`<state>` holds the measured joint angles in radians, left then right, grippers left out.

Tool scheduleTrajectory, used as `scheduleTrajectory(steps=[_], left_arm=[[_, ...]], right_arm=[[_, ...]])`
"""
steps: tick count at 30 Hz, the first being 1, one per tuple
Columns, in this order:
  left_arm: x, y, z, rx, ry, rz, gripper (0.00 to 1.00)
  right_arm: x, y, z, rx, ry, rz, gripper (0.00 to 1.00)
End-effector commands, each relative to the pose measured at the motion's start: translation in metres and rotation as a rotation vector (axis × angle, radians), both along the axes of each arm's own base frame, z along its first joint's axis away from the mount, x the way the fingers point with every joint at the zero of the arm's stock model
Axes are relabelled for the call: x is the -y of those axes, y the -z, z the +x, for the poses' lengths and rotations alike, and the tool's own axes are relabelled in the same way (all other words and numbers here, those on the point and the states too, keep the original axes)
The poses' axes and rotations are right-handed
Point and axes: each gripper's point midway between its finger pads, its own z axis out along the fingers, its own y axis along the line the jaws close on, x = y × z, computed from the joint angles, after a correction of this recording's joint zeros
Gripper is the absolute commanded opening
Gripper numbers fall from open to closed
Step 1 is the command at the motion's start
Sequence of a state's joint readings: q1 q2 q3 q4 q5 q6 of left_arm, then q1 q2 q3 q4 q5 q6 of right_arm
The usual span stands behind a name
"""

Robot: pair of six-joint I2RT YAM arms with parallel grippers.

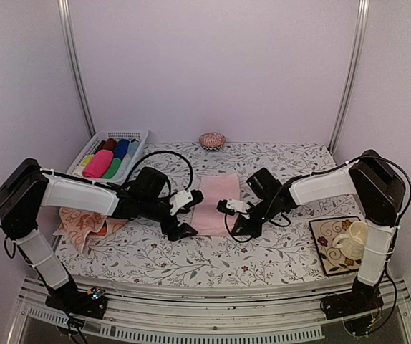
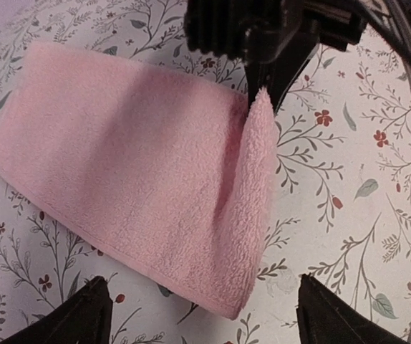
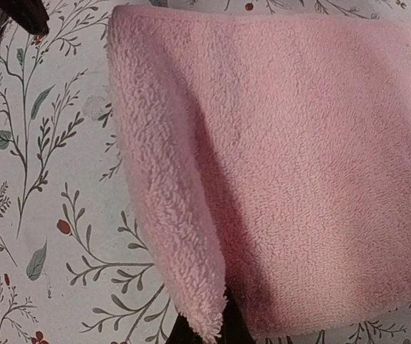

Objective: Roll the towels
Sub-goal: Roll the towel at the center of the board.

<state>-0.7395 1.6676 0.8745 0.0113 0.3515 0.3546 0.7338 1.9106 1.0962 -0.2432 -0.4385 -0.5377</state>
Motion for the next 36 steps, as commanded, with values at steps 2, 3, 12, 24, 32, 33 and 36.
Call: scheduleTrajectory(steps=[2, 3, 12, 24, 32, 33, 36], left_arm=[[0.010, 0.011, 0.002, 0.032, 0.045, 0.025, 0.88], [0.011, 0.012, 0.002, 0.028, 0.054, 0.027, 0.87], [0.014, 0.018, 0.008, 0.040, 0.038, 0.034, 0.87], [0.023, 0.019, 0.034, 0.000, -0.021, -0.027, 0.68], [0.011, 0.036, 0.056, -0.066, -0.126, 0.005, 0.48], [0.010, 0.040, 0.056, -0.075, -0.130, 0.013, 0.47], [0.007, 0.051, 0.058, -0.099, -0.142, 0.049, 0.45]], right_arm=[[0.007, 0.013, -0.001, -0.203, 0.086, 0.000, 0.02], [0.009, 0.015, 0.001, -0.227, 0.107, 0.003, 0.02], [0.016, 0.025, 0.007, -0.346, 0.188, -0.011, 0.03], [0.020, 0.036, 0.016, -0.401, 0.216, -0.039, 0.04], [0.022, 0.038, 0.019, -0.404, 0.229, -0.047, 0.04], [0.022, 0.037, 0.020, -0.406, 0.231, -0.044, 0.04], [0.023, 0.036, 0.022, -0.407, 0.238, -0.044, 0.05]])
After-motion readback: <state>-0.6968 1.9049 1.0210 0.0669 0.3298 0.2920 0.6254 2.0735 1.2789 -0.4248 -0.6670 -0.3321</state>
